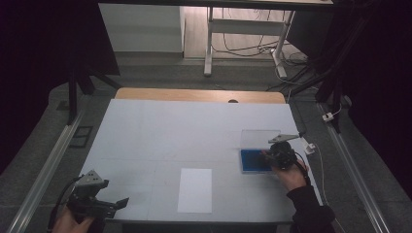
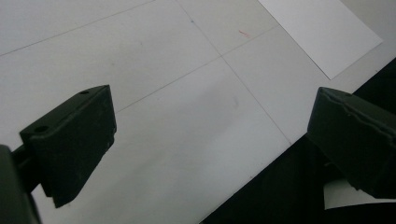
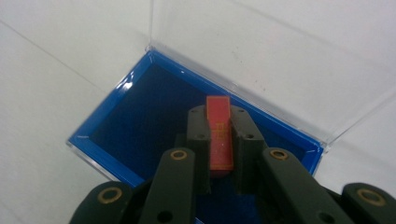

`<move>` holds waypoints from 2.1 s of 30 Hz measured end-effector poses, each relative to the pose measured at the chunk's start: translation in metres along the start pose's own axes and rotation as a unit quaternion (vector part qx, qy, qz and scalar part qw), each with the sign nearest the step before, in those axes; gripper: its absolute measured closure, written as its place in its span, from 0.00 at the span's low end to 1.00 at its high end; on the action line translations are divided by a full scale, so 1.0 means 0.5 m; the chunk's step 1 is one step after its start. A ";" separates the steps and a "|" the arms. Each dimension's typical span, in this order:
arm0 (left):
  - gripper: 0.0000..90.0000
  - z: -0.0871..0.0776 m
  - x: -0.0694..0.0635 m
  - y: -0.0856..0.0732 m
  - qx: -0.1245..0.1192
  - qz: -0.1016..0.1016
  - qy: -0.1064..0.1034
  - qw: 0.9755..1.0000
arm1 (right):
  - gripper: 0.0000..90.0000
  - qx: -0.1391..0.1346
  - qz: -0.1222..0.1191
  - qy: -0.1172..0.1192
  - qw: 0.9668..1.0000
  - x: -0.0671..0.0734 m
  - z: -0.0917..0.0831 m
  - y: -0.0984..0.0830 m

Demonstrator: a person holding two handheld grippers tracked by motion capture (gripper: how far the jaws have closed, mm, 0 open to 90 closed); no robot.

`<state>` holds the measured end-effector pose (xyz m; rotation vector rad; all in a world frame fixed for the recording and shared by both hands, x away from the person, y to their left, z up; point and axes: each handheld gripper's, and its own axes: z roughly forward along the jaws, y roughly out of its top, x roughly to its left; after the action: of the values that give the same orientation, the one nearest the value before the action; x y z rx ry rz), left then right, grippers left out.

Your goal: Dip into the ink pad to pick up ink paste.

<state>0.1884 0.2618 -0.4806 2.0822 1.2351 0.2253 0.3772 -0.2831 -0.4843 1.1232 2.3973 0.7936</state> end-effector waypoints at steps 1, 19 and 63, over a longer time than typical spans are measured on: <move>0.02 0.000 0.000 0.000 0.000 0.000 0.000 1.000 | 0.89 0.004 -0.012 -0.009 1.000 0.006 0.000 0.002; 0.02 0.000 0.000 0.000 0.000 -0.001 0.000 1.000 | 0.89 -0.014 0.031 0.025 0.999 -0.019 -0.003 -0.008; 0.02 -0.002 0.000 -0.001 -0.004 0.000 -0.002 1.000 | 0.89 -0.062 0.003 0.083 0.995 0.045 -0.054 0.014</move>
<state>0.1874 0.2627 -0.4802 2.0756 1.2300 0.2262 0.3527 -0.2709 -0.4613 1.0539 2.4398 1.0611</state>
